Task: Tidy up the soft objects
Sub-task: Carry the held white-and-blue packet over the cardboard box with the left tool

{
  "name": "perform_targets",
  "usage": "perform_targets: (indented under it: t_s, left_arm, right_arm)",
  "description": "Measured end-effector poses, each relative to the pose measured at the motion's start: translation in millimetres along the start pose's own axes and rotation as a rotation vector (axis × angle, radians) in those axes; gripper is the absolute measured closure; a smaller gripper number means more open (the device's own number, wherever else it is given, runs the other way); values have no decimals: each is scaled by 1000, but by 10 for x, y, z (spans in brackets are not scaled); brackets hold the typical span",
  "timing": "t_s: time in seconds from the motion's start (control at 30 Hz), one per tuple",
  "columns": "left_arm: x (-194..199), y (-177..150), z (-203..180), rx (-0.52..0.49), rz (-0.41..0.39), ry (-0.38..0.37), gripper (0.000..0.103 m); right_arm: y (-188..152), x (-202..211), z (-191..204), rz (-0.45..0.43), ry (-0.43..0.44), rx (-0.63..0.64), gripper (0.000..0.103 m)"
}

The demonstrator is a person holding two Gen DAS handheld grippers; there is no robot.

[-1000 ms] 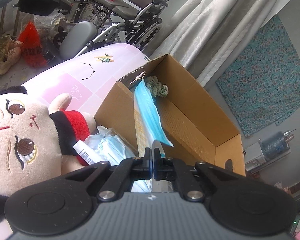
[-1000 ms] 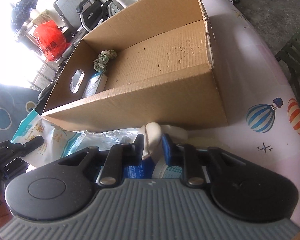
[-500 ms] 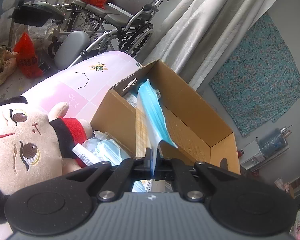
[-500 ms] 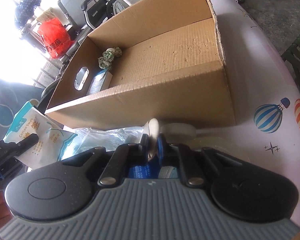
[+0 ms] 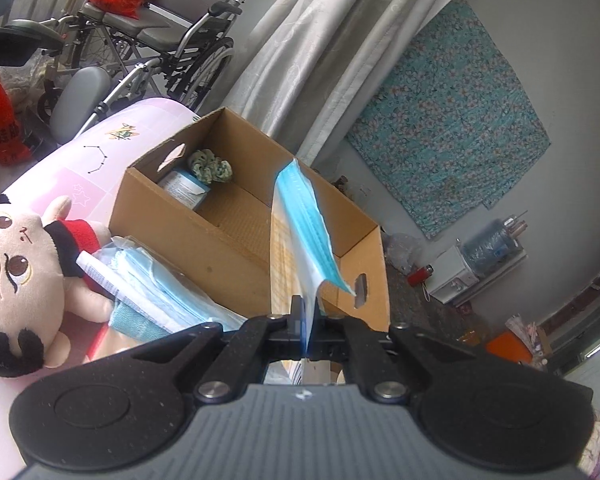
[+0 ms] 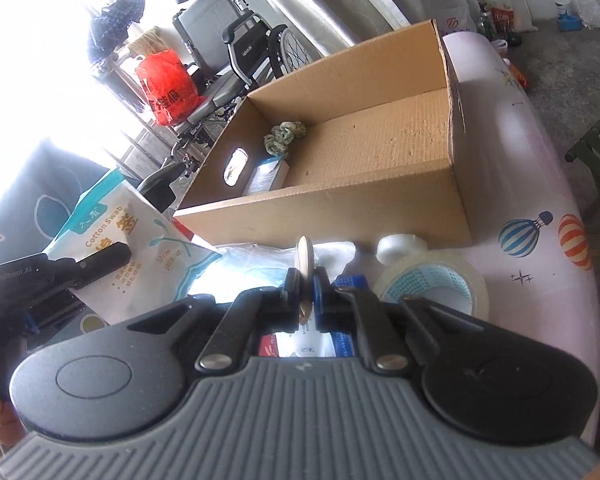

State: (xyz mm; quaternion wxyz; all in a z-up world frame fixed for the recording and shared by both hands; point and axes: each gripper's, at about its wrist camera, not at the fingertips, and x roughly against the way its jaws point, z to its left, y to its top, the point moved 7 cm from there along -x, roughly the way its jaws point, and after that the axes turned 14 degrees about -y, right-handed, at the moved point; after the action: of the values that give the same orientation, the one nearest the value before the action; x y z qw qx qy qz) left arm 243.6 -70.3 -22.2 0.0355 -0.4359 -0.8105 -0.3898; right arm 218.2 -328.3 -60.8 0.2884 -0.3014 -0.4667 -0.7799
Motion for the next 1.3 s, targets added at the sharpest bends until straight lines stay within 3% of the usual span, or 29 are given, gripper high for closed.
perform_targets:
  t_s: [0.27,0.37,0.47,0.6,0.8,0.97,1.07,1.23,1.3]
  left_arm:
    - [-324,33,-594,-79,77,-151,102]
    - [-585,204,-714,-97,107,-178,102]
    - [-871,449,-697,-122,128,-155,102]
    - [-1332,821,-483,-117,187,-107,102]
    - [-2147,1200,-6,-174,376,12,102]
    - [-2759,1327,400,-274,534,99,102]
    - [-3017,1320,609,-300,615,101,102]
    - [-3300,1369,817,-368,663,107,98]
    - [-3325,1395,842,-385,672,110,85]
  right_arm:
    - [493,680,-63,-156,-2,71,98]
    - [819,708,-41,-187,19,74,98]
    - [1199,563,-6,-198,28,72,98]
    - [1716,0,140,-123,52,52,98]
    - [2154,-1076,274,35,9,46,98]
    - [2257,-1943,340,162,-32,35,98]
    - [2298,-2371,373,210,-45,25,98]
    - [2288,-2799,371,248,-62,17,98]
    - [2267,-2898,344,259,-65,13,98]
